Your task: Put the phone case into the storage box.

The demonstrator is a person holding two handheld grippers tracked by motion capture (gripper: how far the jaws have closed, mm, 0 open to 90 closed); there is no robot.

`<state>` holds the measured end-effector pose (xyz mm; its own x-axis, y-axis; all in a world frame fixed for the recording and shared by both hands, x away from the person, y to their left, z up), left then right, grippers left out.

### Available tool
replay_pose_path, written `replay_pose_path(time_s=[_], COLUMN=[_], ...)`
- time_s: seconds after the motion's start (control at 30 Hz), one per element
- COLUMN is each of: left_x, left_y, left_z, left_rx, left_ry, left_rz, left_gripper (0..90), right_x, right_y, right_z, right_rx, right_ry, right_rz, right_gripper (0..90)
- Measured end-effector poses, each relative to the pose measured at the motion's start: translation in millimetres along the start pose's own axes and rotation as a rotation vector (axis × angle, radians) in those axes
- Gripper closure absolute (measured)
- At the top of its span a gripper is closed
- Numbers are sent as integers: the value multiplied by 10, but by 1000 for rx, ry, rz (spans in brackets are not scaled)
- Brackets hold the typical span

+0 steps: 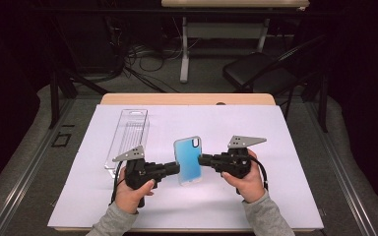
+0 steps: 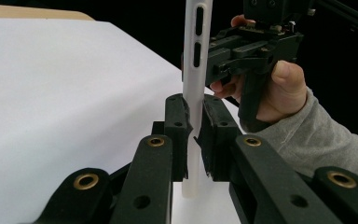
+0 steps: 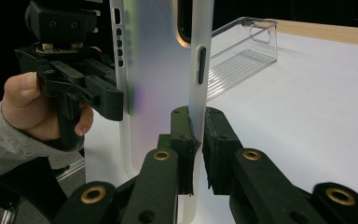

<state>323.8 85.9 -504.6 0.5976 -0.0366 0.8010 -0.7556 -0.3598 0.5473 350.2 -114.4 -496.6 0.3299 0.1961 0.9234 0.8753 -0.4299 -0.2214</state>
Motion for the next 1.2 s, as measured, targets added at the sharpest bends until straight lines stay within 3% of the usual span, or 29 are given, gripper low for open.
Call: replay_pose_path(time_s=[0.9,1.2], left_x=[6,33], left_y=[-3,-34], left_z=[-3,-29], left_rx=[11,38], left_ry=[19,46], left_rz=[0,-6], left_gripper=[810,726], right_x=[8,-10], right_y=[-5,30], right_z=[0,-4], right_rx=[-13,-50], right_ry=[18,8], right_rz=[4,14], right_gripper=[840,840])
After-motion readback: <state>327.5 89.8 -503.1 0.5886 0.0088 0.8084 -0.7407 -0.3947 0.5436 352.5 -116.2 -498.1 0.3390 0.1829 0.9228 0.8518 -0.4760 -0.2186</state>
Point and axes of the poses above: each handheld gripper's, and its own axes: z roughly forward along the jaws, x roughly out of its top, y roughly to its right, the point moved 6 cm from there along z, roughly forward along the jaws, and after that the axes turned 7 degrees about -z, right-handed, at the moved point
